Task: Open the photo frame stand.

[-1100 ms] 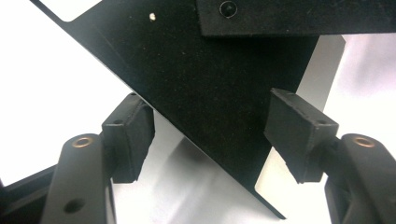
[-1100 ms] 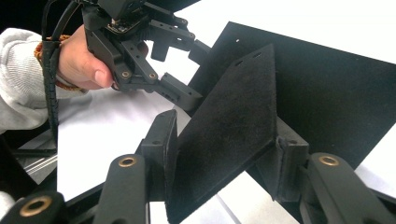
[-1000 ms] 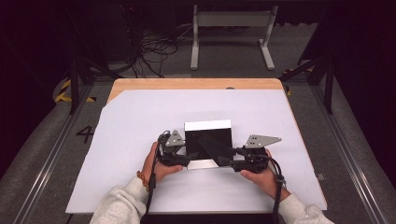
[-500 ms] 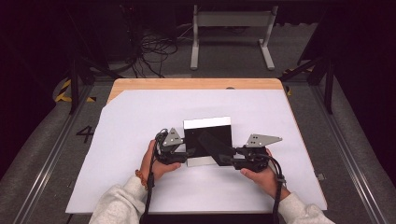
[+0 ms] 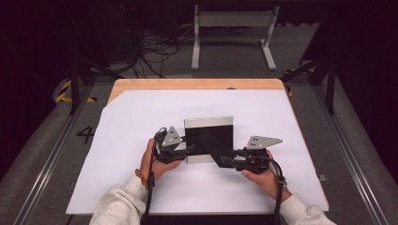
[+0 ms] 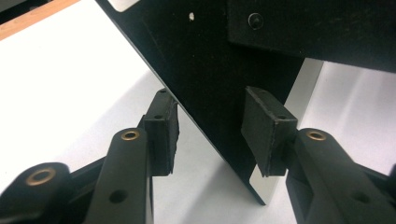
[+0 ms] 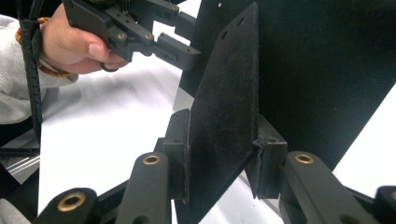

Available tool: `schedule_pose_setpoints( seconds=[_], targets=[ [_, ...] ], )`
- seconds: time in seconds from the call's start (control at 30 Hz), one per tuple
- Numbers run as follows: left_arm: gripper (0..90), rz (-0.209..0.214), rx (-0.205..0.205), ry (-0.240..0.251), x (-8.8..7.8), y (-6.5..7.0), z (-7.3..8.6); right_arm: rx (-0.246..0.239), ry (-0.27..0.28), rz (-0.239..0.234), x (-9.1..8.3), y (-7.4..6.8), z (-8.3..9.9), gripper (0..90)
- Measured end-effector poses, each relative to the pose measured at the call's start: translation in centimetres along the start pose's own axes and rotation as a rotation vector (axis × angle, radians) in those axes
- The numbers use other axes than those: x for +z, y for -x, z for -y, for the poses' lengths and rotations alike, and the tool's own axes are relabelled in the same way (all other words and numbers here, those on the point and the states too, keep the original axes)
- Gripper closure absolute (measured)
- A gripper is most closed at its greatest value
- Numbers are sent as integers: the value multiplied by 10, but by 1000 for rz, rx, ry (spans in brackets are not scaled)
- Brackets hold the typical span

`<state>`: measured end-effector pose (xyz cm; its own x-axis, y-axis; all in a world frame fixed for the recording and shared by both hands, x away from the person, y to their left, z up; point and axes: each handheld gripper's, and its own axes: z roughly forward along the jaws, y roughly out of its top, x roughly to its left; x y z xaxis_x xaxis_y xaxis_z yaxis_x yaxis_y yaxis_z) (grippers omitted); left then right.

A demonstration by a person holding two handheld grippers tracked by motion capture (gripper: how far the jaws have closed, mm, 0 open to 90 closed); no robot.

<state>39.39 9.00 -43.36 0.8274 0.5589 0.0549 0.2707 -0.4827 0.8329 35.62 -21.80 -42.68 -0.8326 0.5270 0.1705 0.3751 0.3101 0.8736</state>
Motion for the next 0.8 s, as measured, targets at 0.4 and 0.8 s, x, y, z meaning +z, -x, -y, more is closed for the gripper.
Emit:
schedule_pose_setpoints(
  seconds=[0.4, 0.8],
  targets=[
    [598, 11, 10, 38, -7, -1, -1, -15, -23, 2, 0, -3, 2, 682],
    [528, 94, 23, -10, 1, 4, 4, -44, -48, 1, -3, -8, 5, 693]
  ],
)
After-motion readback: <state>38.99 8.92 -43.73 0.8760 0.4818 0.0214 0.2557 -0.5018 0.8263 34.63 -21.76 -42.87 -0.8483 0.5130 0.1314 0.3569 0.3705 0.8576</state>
